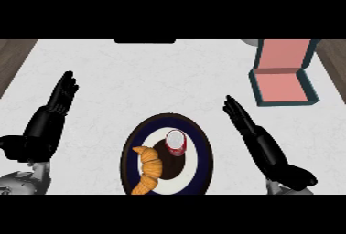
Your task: Pick the can from the plate and place it in the cardboard box
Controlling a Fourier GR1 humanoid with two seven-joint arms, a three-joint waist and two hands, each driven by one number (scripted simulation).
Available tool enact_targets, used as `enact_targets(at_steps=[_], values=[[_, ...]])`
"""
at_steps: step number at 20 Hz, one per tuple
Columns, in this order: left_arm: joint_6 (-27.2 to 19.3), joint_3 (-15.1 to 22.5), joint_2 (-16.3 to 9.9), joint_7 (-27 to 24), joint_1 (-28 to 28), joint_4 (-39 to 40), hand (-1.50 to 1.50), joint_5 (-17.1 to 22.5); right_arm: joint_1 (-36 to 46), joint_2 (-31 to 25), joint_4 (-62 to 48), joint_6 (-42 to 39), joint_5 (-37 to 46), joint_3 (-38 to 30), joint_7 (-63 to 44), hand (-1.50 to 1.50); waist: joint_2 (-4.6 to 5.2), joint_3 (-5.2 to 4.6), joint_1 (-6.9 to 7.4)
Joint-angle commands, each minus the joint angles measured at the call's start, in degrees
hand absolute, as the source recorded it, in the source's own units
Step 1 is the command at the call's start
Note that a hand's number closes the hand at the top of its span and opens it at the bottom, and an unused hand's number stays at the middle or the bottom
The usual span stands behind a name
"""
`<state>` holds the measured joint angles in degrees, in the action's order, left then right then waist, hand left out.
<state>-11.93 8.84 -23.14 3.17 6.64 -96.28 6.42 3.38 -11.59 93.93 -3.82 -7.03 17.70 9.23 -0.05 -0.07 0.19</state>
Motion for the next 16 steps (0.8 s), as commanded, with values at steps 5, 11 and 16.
enact_targets(at_steps=[5, 11, 16], values=[[8.19, 1.66, -4.59, -3.45, 5.71, 1.77, 0.0, -2.25, 25.51, -4.77, 4.82, -6.98, -5.85, -8.77, -9.17, -1.5, 0.24, -0.03, 0.78], [11.86, 4.19, -2.67, -7.26, 4.62, 5.07, 0.0, -2.6, 31.21, -13.58, -10.66, -15.02, 6.6, -6.83, 2.8, -1.5, 0.54, 0.08, 1.06], [13.25, 1.55, -2.97, -8.83, 6.28, 10.22, 0.0, -1.84, 32.68, -16.87, -9.4, -17.22, 15.93, -1.61, 13.54, -1.5, 0.43, 0.04, 0.23]])
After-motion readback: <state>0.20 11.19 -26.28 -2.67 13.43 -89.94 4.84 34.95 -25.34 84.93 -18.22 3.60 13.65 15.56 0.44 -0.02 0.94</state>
